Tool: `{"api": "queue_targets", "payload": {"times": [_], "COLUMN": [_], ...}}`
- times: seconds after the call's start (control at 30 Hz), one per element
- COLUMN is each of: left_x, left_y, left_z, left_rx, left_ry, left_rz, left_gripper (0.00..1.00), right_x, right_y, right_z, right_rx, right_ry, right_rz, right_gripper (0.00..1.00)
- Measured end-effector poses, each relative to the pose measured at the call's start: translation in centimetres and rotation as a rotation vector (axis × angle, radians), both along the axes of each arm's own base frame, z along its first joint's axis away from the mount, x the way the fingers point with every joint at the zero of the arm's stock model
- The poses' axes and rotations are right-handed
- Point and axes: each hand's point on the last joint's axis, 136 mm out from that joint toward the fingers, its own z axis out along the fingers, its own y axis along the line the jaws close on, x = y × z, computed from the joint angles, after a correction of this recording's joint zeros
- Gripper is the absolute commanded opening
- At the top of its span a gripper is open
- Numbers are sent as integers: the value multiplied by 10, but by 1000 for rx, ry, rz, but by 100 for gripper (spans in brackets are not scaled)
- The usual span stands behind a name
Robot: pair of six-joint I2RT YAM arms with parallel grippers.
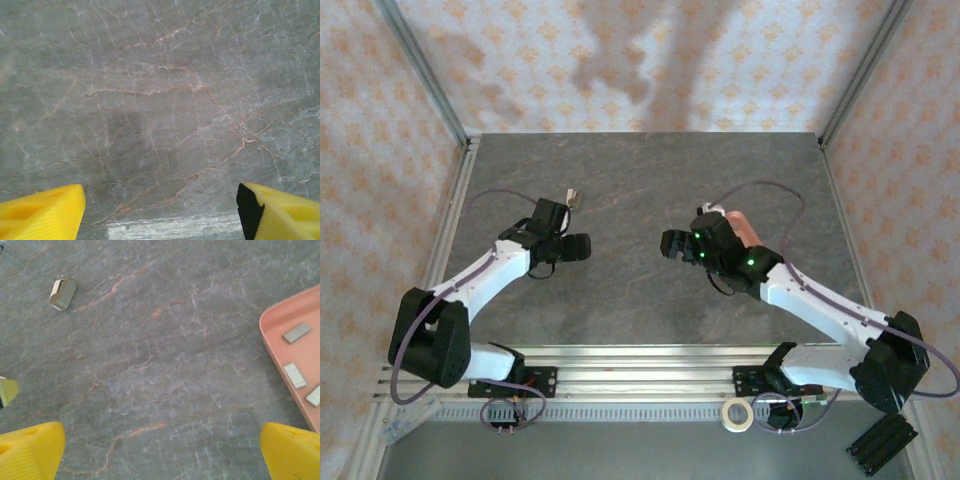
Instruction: Load the staples into the stapler
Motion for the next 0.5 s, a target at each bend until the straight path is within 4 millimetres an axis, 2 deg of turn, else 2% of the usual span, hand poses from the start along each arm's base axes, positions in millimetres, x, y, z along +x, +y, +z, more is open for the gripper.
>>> {"api": "queue_targets", "payload": {"times": [0.1, 0.2, 0.37, 0.5], "left_x": [0, 2, 8, 14], "left_y": [-4, -8, -12, -13], "left_z": [-9, -13, -16, -20], "left_rx": [-21, -37, -43, -40], "left_ry": [33, 51, 61, 70], "left_rz": [2, 2, -2, -2], "left_gripper": [79, 79, 79, 79], "right_x": [7, 14, 28, 38], "right_y": [-3, -13, -42, -53], "right_z": [12, 12, -13, -39], "right_rx": [-37, -86, -142, -153], "right_ry": [-15, -4, 113, 223], "right_rz": [-21, -38, -96, -117], "right_gripper": [100, 100, 100, 100]}}
